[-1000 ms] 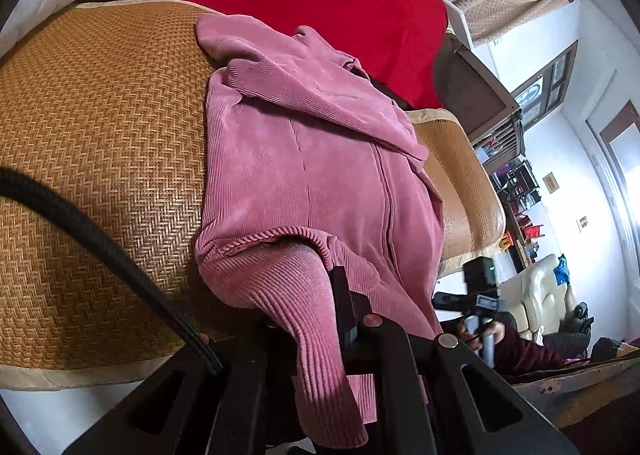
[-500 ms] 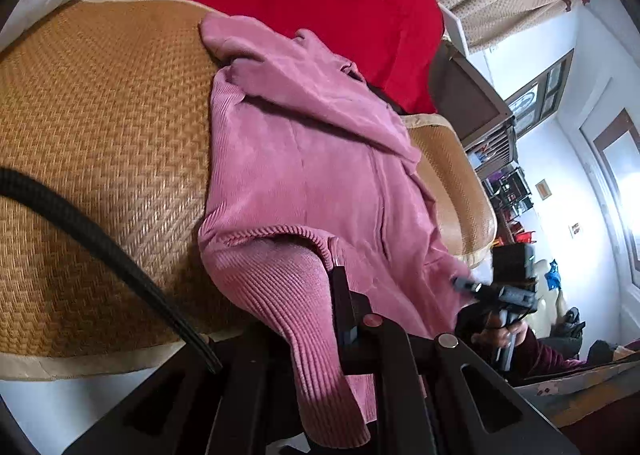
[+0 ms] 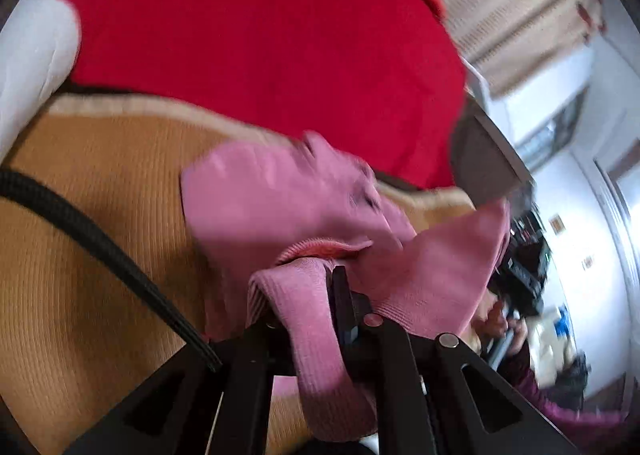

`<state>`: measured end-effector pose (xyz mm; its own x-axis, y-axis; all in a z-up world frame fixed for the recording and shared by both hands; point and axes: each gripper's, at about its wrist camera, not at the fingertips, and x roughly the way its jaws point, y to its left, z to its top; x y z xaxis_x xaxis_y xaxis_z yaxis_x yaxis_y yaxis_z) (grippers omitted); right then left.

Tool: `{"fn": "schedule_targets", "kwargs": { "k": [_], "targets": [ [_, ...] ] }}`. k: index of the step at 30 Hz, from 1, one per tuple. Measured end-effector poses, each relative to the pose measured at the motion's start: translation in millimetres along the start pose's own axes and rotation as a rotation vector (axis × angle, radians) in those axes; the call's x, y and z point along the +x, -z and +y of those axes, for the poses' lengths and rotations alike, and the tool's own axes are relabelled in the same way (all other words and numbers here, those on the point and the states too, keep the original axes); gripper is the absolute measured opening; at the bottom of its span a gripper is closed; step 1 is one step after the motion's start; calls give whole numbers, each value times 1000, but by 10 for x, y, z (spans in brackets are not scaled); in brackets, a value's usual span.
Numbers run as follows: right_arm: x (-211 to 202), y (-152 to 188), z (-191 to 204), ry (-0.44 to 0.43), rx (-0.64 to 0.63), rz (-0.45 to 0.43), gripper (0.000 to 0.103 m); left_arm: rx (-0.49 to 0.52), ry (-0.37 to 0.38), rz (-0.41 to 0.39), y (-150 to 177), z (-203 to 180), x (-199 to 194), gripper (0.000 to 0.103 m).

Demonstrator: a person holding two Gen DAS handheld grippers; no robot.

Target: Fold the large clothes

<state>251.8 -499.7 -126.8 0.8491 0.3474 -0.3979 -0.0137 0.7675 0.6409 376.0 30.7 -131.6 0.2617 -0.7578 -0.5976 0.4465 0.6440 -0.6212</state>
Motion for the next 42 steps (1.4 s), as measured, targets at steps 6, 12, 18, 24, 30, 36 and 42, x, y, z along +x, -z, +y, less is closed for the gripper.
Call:
{"fn": "schedule_targets", "kwargs": {
  "k": [6, 12, 18, 24, 30, 36, 42],
  "targets": [
    [740, -283, -790, 85, 146, -8, 12, -170, -79, 77, -731, 499, 1138, 11],
    [902, -468, -1429, -16, 451, -8, 18, -330, 37, 62, -575, 952, 1346, 13],
    [446, -499, -1486, -13, 532, -206, 88, -352, 9, -173, -549, 985, 728, 76],
    [168, -572, -1098, 34, 331, -204, 83, -276, -85, -254, -331, 534, 364, 83],
    [541, -287, -415, 131, 33, 29, 53, -16, -324, -90, 272, -169, 818, 83],
    [915, 112, -484, 288, 0, 256, 51, -97, -522, 9, 476, 119, 1122, 85],
    [721, 214, -547, 275, 19, 294, 46, -119, -535, 44, 535, 86, 1030, 85]
  ]
}}
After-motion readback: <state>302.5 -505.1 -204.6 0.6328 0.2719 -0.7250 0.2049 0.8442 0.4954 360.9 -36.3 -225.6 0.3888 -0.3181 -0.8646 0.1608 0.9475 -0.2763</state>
